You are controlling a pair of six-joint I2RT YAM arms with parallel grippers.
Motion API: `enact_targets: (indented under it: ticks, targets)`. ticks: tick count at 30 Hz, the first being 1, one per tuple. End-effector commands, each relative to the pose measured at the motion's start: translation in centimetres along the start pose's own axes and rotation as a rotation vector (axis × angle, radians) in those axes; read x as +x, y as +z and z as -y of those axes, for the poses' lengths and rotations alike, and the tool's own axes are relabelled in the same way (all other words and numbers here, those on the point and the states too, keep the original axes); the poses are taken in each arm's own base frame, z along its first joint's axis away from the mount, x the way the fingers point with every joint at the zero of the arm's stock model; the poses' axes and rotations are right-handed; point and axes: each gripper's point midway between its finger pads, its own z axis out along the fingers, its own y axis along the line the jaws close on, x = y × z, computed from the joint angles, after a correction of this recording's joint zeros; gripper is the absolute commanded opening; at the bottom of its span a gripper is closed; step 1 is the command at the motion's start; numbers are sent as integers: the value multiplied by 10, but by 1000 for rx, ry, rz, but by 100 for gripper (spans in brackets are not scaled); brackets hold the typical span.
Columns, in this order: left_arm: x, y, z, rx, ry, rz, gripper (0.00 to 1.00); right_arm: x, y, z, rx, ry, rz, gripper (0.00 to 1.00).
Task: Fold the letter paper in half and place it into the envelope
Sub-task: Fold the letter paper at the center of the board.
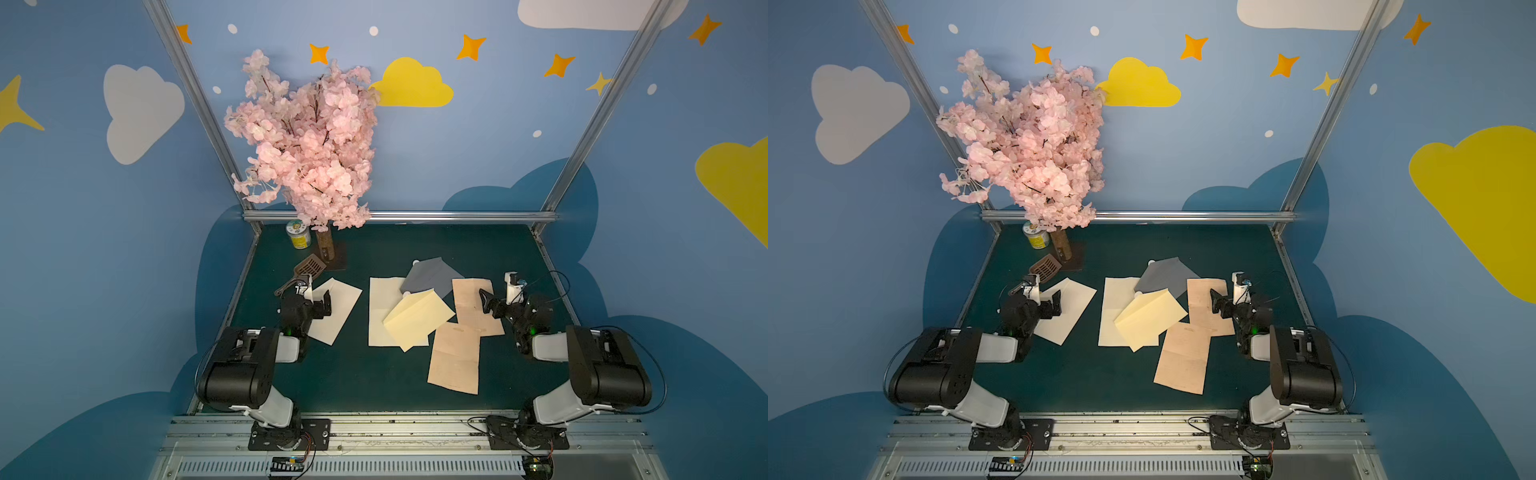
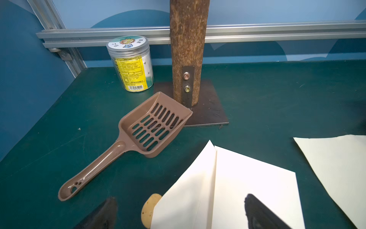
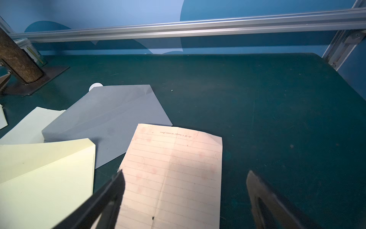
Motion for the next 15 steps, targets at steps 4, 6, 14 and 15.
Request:
enact_targets:
  ticks: [4, 6, 14, 15]
  targets:
    - [-7, 1, 4, 29, 6, 23, 100, -2, 0, 0, -5, -4, 12, 96]
    - [-7, 1, 4, 28, 6, 22, 100, -2, 0, 0, -4, -3, 12, 96]
    - [-6, 3, 0, 12, -7, 12, 100, -1, 1, 7, 36, 12, 1, 96]
    - [-6, 3, 0, 12, -8, 11, 100, -1, 1, 7, 36, 15, 4, 96]
